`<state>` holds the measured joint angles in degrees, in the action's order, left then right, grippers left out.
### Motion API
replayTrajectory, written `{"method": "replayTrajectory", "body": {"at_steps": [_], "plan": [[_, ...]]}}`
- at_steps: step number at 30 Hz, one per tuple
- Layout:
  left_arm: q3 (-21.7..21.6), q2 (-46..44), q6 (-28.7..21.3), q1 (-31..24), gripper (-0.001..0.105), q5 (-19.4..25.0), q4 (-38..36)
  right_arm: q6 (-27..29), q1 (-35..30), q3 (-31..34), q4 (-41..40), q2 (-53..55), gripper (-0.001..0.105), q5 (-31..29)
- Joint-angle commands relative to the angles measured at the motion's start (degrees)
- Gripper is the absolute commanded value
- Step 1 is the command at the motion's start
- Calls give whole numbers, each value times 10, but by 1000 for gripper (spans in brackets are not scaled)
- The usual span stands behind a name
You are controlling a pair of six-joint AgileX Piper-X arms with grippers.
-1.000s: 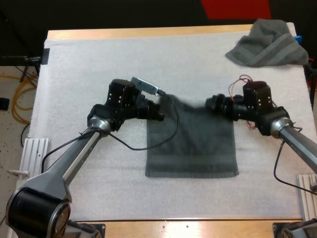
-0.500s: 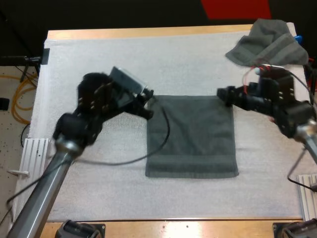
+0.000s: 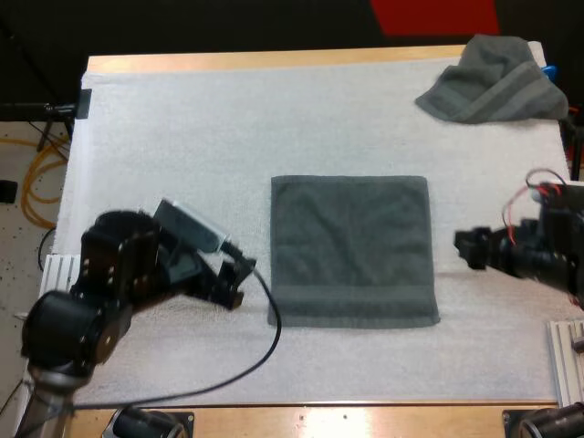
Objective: Pick towel from pile fold and stack
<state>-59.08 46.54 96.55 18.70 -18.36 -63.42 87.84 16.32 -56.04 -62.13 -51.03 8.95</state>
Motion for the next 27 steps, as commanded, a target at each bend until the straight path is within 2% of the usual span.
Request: {"method": "replayTrajectory", "body": {"at_steps": [1,7,13,17,21,24,27], "plan": [[3,-7,18,-1,73,6,-21,8,0,-4,-28,10,71,-11],[82,-66,66,-1,73,3,-25,6,0,44,-73,34,71,-10],[155,-85,87,-1,73,1,-24,1,0,154,-50,36,71,-10],[189,-85,87,-1,73,-13,-13,-26,0,240,41,33,71,0],[199,-85,91,-1,73,-37,-1,-83,0,311,140,16,71,50],[199,-85,97,-1,73,-47,12,-128,0,343,210,-18,71,106],[199,-85,101,-1,73,-65,24,-140,0,353,252,-58,71,130]]}}
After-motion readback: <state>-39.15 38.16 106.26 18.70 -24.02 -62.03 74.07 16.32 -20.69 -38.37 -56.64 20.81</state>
